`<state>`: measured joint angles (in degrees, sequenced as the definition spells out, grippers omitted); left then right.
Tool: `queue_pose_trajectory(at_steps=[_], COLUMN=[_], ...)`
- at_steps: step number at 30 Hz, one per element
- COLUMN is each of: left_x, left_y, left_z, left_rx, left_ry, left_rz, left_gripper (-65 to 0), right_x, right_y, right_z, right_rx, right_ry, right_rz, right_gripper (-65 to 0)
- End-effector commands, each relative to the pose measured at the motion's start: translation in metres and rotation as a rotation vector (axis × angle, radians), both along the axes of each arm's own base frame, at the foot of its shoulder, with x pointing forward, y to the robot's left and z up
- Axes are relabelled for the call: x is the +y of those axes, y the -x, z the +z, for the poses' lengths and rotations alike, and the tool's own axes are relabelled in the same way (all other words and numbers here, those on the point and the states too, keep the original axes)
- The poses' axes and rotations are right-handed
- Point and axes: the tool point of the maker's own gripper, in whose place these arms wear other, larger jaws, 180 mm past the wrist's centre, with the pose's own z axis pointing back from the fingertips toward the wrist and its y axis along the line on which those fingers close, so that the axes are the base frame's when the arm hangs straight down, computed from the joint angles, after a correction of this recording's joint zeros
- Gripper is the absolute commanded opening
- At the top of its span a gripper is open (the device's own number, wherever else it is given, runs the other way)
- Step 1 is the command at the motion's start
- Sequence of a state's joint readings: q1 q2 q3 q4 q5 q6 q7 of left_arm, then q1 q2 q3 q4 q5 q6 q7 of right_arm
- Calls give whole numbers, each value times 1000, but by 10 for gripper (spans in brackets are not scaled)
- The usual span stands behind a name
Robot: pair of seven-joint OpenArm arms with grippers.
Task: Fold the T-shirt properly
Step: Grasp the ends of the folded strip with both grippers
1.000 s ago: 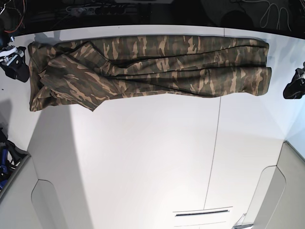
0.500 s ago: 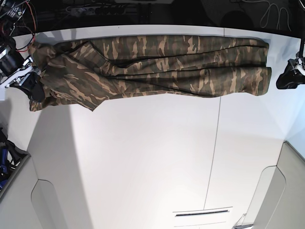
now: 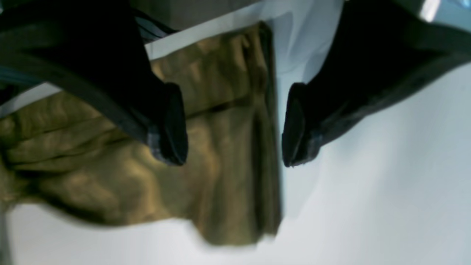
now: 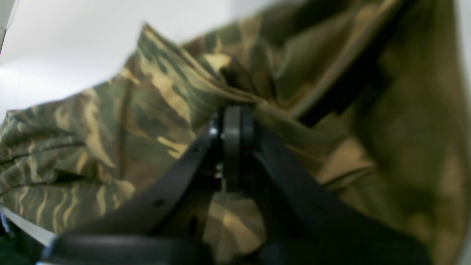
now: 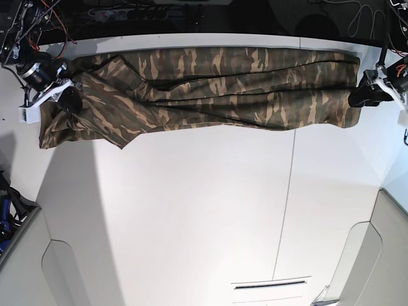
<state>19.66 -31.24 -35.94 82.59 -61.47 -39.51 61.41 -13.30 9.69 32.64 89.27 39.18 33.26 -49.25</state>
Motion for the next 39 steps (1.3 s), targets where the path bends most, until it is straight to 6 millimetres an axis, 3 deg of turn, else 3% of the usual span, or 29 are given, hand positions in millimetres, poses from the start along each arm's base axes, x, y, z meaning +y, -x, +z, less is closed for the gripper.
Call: queue_pose_trajectory(at_steps=[1, 19, 33, 35, 38, 39], left_x=[6, 15, -4, -4, -5, -6], left_y=[-7, 18, 23, 23, 22, 21], left_z=[8, -23, -19, -19, -19, -18], left_rx=[-32, 77, 98, 99, 96, 89], left_ry=[-31, -66, 63, 63, 66, 75], left_rz=[-9, 11, -10, -10, -9, -8], left_gripper=[-213, -213, -217, -269, -413, -435], right_x=[-5, -3, -1, -1, -1, -1], right_y=[-6, -7, -9, -9, -9, -9], right_z=[7, 6, 9, 9, 9, 9], right_rx=[-34, -39, -50, -50, -50, -50], right_ry=[3, -42, -64, -64, -64, -64], right_rz=[-4, -17, -19, -19, -19, -19], right_gripper=[-650, -650, -650, -650, -650, -650])
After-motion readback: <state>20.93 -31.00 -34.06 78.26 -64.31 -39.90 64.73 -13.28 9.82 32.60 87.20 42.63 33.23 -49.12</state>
